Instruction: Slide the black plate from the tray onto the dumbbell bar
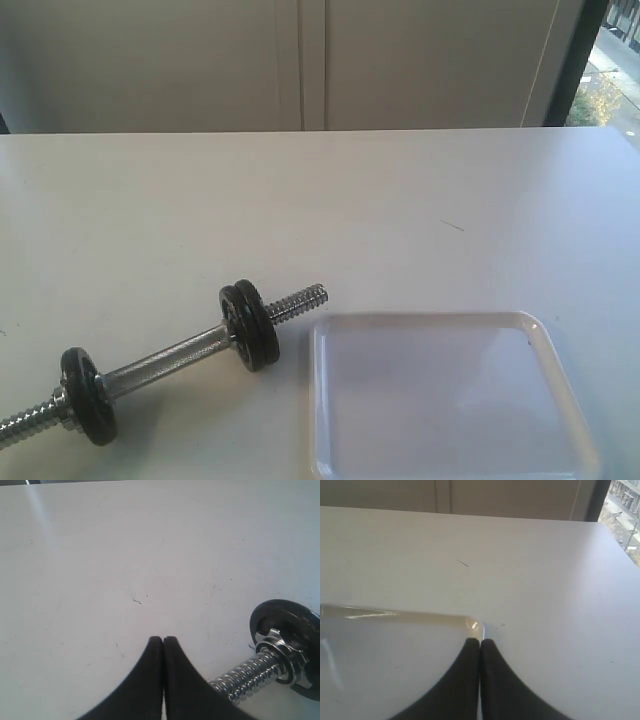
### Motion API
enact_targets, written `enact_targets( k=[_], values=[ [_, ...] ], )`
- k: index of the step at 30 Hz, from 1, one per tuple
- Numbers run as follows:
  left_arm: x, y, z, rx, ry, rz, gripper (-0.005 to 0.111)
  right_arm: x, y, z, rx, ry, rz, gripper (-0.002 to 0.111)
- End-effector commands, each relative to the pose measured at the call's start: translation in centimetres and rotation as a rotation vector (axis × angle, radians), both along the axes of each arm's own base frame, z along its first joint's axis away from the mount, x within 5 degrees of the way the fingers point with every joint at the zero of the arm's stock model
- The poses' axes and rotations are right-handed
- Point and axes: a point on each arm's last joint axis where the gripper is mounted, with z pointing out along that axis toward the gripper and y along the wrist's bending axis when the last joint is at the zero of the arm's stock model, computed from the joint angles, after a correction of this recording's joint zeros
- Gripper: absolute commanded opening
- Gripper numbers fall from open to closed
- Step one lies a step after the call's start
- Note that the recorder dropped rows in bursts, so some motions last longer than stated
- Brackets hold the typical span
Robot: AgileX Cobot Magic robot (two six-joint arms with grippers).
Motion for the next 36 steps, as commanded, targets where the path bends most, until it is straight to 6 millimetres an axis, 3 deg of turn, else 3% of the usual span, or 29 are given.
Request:
enact_targets(
  k=[1, 27, 36],
  values=[
    [-0.01, -0.03, -0.11, -0.008, -0.003, -0.004, 0.0, 0.03, -0.2, -0.03, -0.012, -0.016, -0.031, 0.0],
    [-0.01, -0.03, -0.11, -0.008, -0.003, -0.004, 0.0, 0.03, -0.22, -0.03, -0.018, -0.016, -0.034, 0.0],
    [-0.01, -0.03, -0.11, -0.008, -0.003, -0.004, 0.0, -0.02, 0.2, -0.02, -0.014, -0.017, 0.044, 0.0]
  ],
)
